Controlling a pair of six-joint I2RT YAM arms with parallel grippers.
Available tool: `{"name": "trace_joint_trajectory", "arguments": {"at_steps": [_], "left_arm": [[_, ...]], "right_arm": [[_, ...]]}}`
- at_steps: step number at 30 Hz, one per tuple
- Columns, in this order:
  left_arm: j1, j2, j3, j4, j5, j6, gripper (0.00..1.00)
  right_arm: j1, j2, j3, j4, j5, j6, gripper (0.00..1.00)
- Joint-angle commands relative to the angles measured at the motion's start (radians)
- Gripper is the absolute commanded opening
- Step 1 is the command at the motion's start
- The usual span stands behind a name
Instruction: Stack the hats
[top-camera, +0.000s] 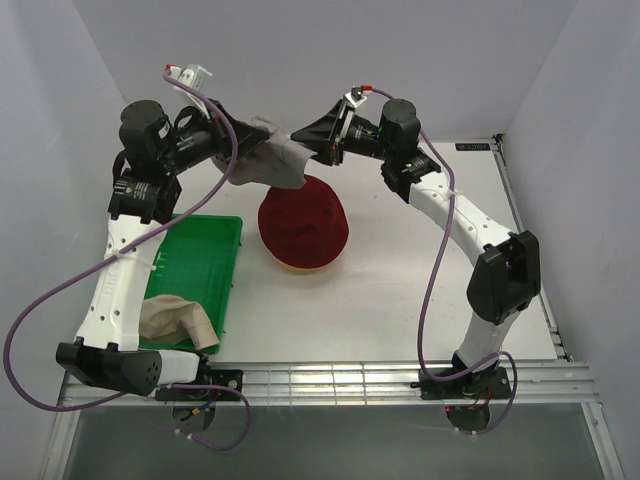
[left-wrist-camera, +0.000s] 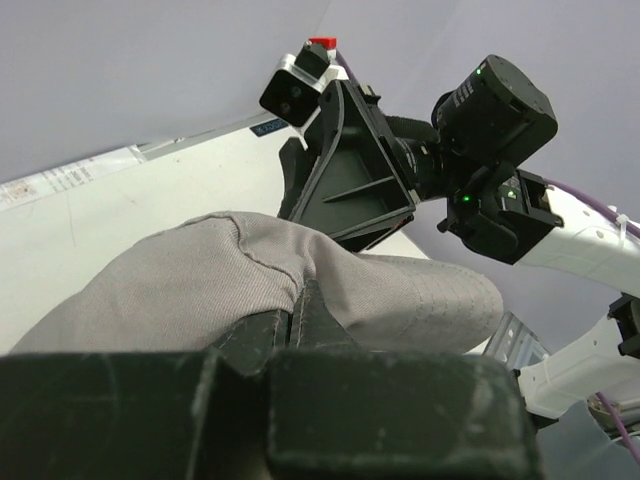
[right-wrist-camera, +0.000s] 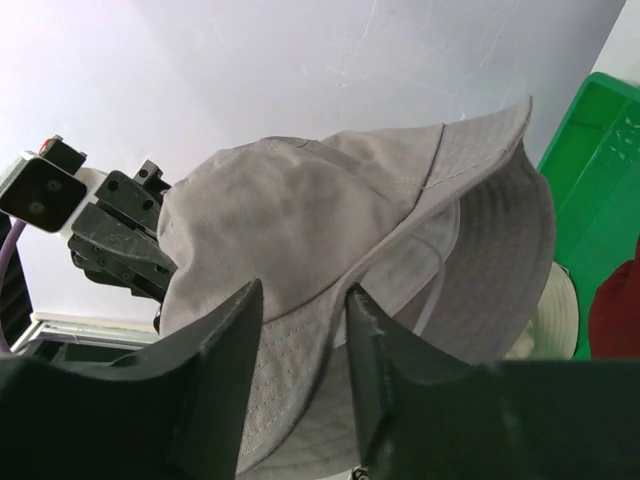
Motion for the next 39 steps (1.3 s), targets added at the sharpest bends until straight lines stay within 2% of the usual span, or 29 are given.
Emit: {"name": "trace_joint_trajectory", "arguments": {"at_steps": [1,6,8,14,18,22,28,39], "left_arm": [[0.001,-0.02,-0.003,-0.063,0.033,0.038,0.0],[0.002,-0.006,0.032,-0.187,0.04,0.087,0.0],[0.002,0.009,0.072,-0.233,0.02,0.105,0.0],[0.002,0.044,0.166,-0.376,-0.019,0.136,0.0],[0.002,0.049,0.204,-0.399,-0.036,0.131,0.0],[0.002,0.046,0.232,-0.408,-0.002,0.131,0.0],[0.002,0.012,0.191,-0.436,0.036,0.136,0.0],[0.002,-0.025,0.066,-0.477,0.138,0.139,0.0]], "right_arm": [[0.007,-0.016,0.064,0.004,-0.011,-0.064,0.42],[0.008,0.015,0.148,-0.124,-0.029,-0.206,0.13],[0.007,0.033,0.212,-0.217,-0.037,-0.298,0.08],[0.01,0.063,0.283,-0.427,-0.04,-0.502,0.08],[0.01,0.044,0.28,-0.539,0.014,-0.666,0.08],[0.019,0.032,0.288,-0.616,0.067,-0.76,0.08],[0.047,0.023,0.308,-0.728,0.156,-0.892,0.08],[0.064,0.021,0.339,-0.797,0.28,-0.987,0.08]]}}
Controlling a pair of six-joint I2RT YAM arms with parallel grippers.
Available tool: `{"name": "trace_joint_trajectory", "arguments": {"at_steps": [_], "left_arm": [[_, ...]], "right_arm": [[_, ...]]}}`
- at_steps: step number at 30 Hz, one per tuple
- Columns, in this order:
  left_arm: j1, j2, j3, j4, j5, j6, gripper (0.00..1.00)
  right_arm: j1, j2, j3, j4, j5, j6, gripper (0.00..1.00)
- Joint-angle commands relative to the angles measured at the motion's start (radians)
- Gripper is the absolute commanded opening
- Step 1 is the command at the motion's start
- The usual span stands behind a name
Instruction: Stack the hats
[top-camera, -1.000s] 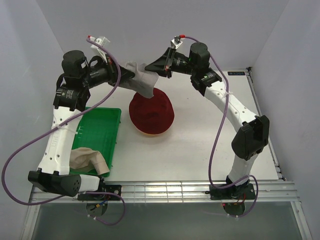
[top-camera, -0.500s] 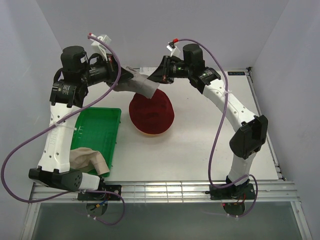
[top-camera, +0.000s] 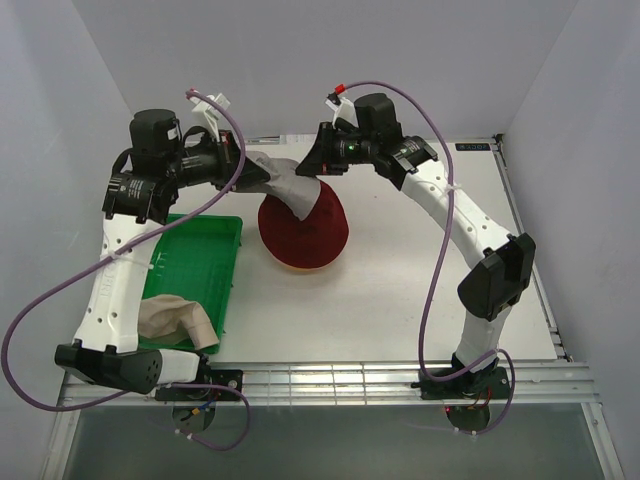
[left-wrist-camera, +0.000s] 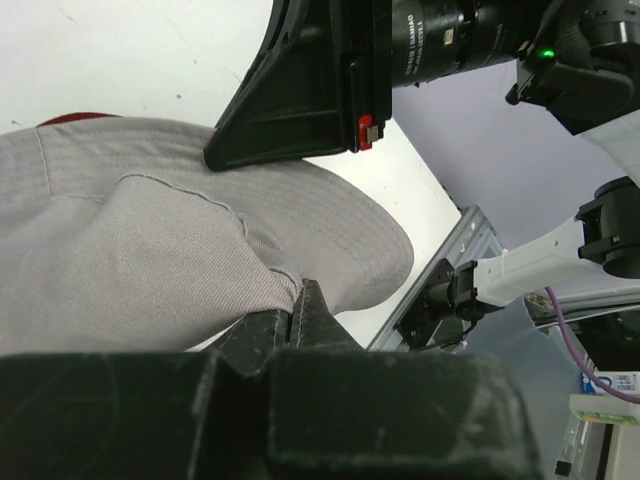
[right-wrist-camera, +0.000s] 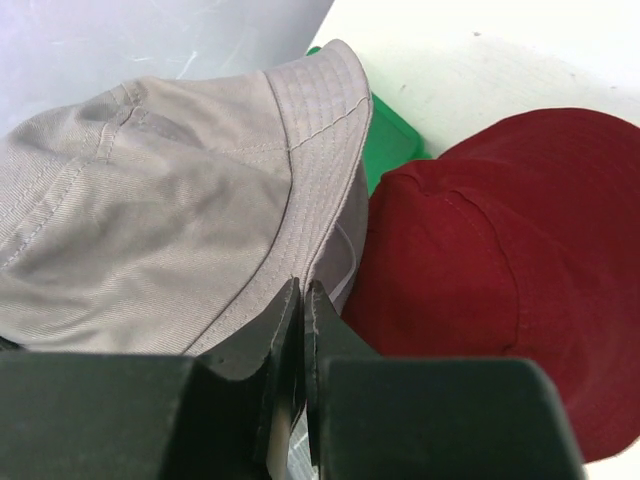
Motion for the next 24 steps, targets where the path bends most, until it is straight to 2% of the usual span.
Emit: {"name": "trace_joint_trajectory", "arguments": {"at_steps": [1,8,14,24], "left_arm": [[0.002,-0.032,-0.012,-0.013,0.061,0.011,0.0],[0.003,0.048,-0.004,-0.025,0.095,-0.015,0.0],[0.002,0.128,0.057,0.001,0.071,-0.061,0.11],[0.0,0.244,0.146,0.05,0.08,-0.142,0.15]], "right_arm": [[-0.001,-0.033,0.064,-0.043,0.091,-0.079,0.08],[-0.001,-0.012,0.096,-0.095,0.174,-0.119,0.08],[-0.003,-0.018,0.072,-0.093,0.223,-0.13,0.08],[-0.026,-0.073,-0.042,-0.078,0.301,-0.131,0.08]]}}
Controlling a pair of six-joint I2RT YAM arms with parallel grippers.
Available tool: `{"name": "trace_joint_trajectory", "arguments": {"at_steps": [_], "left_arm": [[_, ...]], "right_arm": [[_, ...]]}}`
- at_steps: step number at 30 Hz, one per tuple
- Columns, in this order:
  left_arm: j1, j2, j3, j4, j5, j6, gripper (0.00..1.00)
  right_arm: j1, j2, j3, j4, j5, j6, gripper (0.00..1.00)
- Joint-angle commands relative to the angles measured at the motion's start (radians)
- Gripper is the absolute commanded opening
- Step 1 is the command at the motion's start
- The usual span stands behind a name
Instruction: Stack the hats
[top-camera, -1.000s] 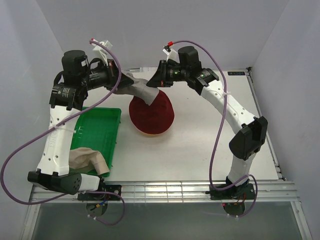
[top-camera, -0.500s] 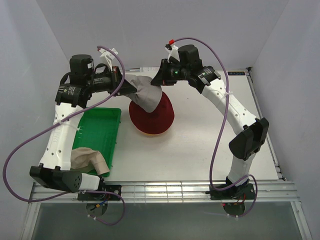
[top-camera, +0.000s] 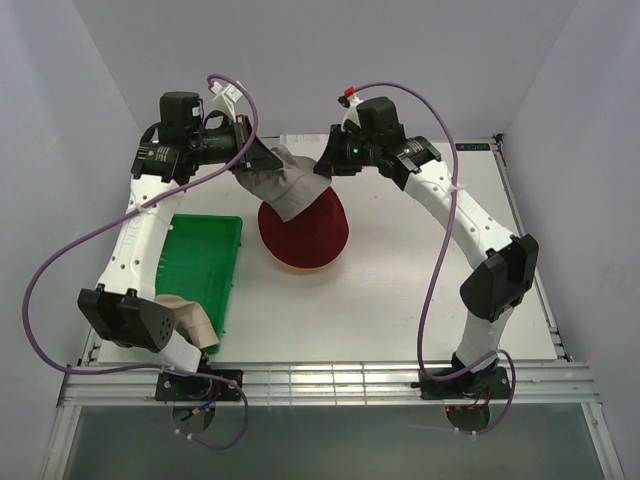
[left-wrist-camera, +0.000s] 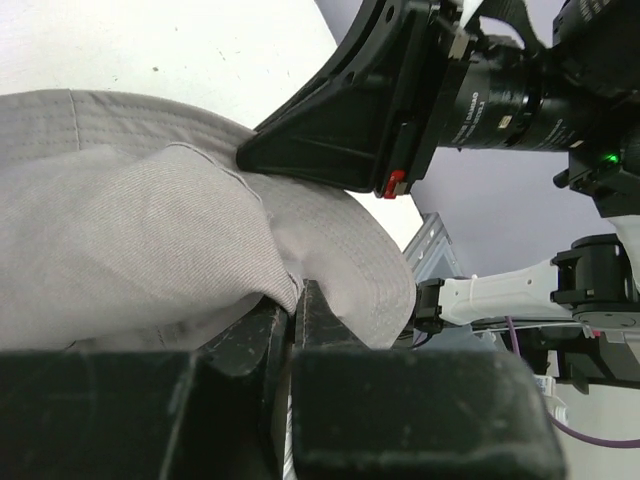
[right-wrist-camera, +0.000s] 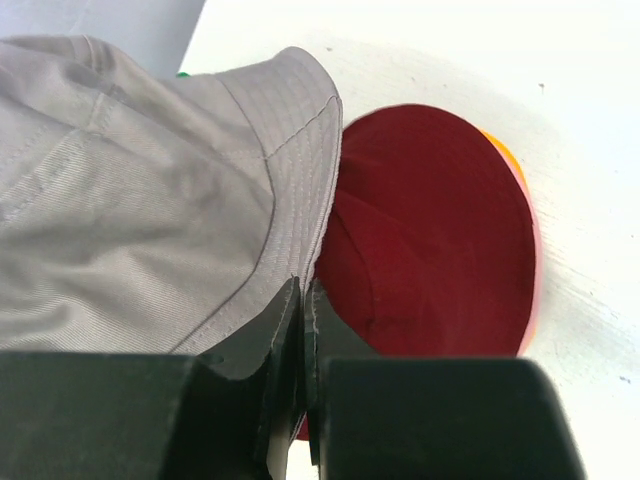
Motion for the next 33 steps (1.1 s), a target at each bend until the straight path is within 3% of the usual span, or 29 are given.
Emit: {"name": "trace_joint_trajectory", "arguments": {"at_steps": [1,12,23,33], "left_arm": [[0.0,0.018,0.046,0.04,0.025,-0.035,0.15],[-0.012,0.076,0.084,0.079,0.012,-0.069,0.26],[-0.02,0.054,0.073,0.091,-0.005,-0.064,0.58],[-0.021,-0.028,0.015,0.099,-0.097,-0.062,0.7]], "right_arm": [[-0.016,-0.069,-0.052,0.027,0.053,-0.02,0.08],[-0.033,-0.154,-0.19,0.079,0.099,-0.014,0.08],[-0.1,-0.135,-0.196,0.117,0.037,-0.007,0.08],[-0.124,-0.172,-0.331,0.225,-0.013,0.012,0.08]]}}
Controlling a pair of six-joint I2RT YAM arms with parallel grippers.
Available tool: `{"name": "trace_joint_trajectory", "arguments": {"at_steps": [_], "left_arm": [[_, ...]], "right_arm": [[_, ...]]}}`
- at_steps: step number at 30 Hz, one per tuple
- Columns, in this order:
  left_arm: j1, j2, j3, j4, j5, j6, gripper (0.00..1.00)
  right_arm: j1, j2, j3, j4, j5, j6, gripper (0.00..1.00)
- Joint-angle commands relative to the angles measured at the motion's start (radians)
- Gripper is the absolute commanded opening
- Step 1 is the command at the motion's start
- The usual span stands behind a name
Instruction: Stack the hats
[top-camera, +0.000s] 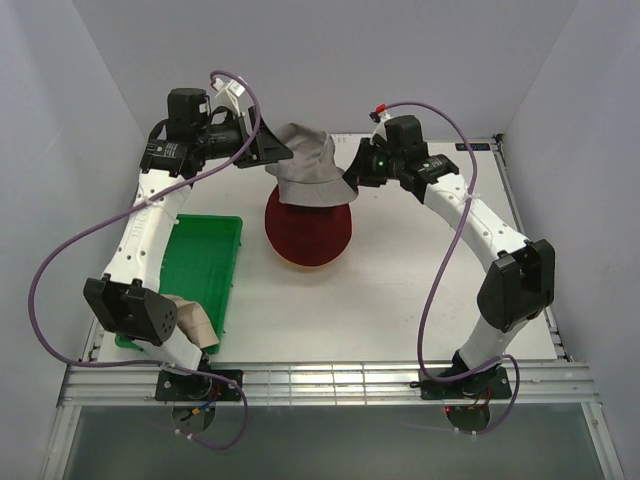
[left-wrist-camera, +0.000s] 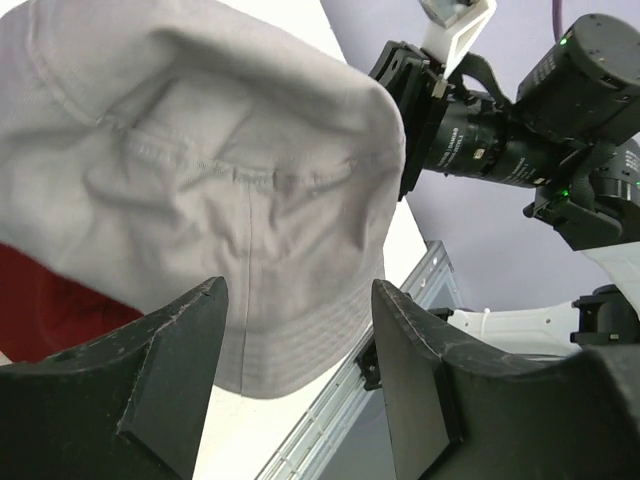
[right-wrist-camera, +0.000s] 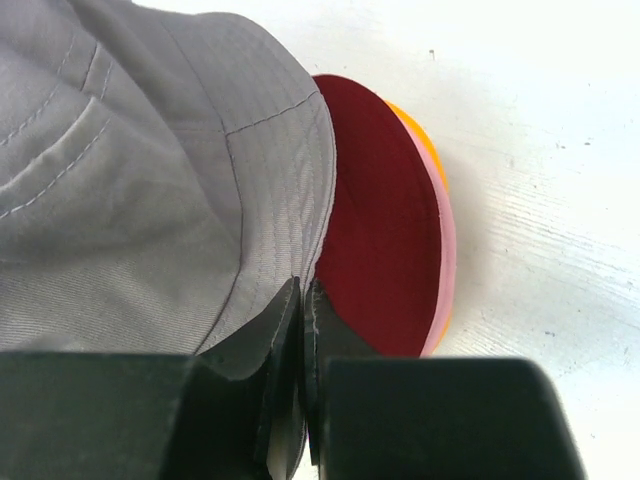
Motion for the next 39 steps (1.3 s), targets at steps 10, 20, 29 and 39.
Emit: {"name": "trace_joint_trajectory", "arguments": {"at_steps": [10,20,29,39], "left_arm": [[-0.003,-0.219,-0.176,-0.001,-0.266,-0.055,0.7],[-0.001,-0.359,-0.479,0.085,-0.368,-0.2,0.73],[-0.003,-0.388,-0.546,0.197,-0.35,-0.247,0.76],[-0.013,-0.393,-0.661,0.315,-0.336,-0.316,0.77]], "right_arm": [[-0.004,-0.123,-0.116,0.168,0.012,-0.047,0.08],[-0.004,-0.152,-0.181,0.222,0.004,-0.084,0.08],[0.001,-0.183,-0.242,0.257,0.01,-0.128,0.08],[0.007,-0.168,-0.227,0.251,0.013,-0.142,0.08]]}}
